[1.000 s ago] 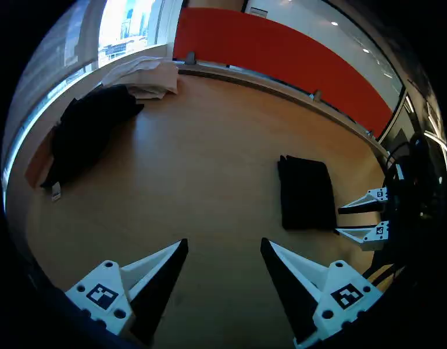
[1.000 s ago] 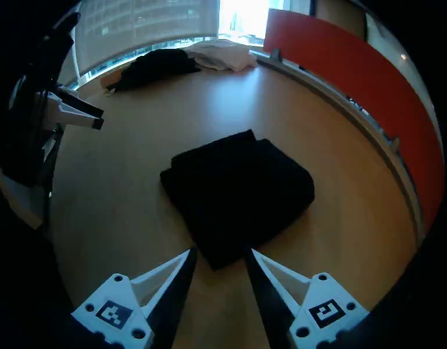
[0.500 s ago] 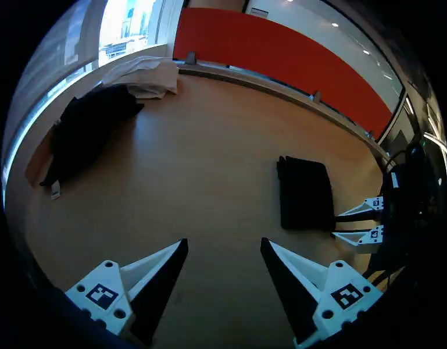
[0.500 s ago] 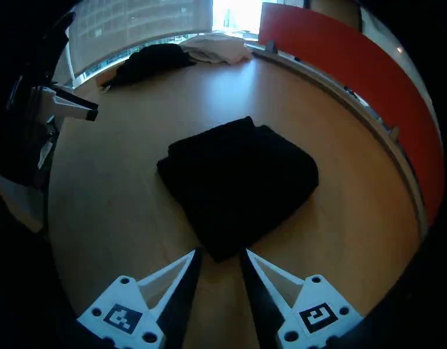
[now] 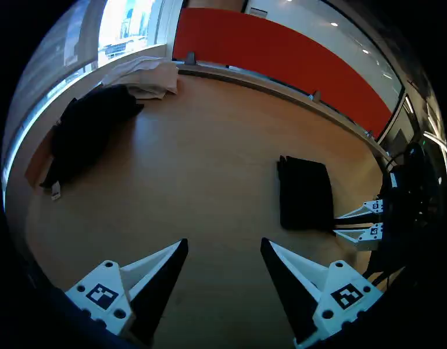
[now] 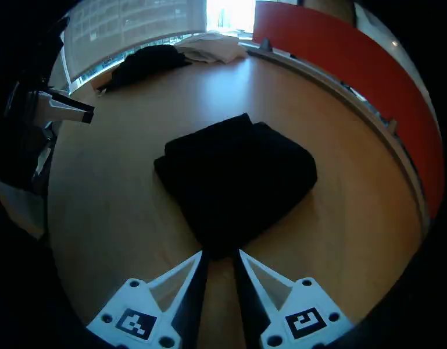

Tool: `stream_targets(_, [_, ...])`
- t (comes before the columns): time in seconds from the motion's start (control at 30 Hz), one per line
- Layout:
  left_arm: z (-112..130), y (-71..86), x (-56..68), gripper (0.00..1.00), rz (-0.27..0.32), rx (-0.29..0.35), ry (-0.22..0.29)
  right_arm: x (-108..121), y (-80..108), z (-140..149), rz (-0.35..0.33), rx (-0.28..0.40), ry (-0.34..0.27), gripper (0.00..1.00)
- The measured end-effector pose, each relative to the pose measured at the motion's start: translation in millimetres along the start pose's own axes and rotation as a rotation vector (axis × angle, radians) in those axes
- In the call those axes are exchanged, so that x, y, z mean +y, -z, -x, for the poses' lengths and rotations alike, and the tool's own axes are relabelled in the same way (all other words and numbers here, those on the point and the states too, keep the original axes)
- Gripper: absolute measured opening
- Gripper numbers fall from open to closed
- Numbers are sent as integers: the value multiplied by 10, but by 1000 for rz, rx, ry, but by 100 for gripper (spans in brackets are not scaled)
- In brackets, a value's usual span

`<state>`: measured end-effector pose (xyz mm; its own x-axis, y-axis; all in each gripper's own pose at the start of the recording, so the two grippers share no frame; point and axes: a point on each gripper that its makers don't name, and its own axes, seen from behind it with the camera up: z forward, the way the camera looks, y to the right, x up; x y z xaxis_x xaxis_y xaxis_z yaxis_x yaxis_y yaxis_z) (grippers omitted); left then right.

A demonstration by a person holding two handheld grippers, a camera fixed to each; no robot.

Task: Fold towel

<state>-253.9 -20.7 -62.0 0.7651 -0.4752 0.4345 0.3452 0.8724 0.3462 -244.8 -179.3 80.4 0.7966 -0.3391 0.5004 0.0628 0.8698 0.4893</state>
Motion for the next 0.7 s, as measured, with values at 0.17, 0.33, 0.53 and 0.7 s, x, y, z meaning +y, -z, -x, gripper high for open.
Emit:
stream_targets(0.17, [-2, -1, 2, 93, 1, 0, 0, -16, -4, 9, -5, 0, -7, 24])
stream_targets(0.33, [-1, 3, 5, 93, 2, 1, -1, -18, 0, 17, -8, 3, -13, 12])
stream_targets(0.53, [2, 14, 2, 93, 2, 2, -3, 12, 41, -19, 5, 17, -8, 5])
stream_targets(0.7, [-16, 22, 13, 93, 6, 6, -3, 62, 143, -136, 21, 43, -4, 5])
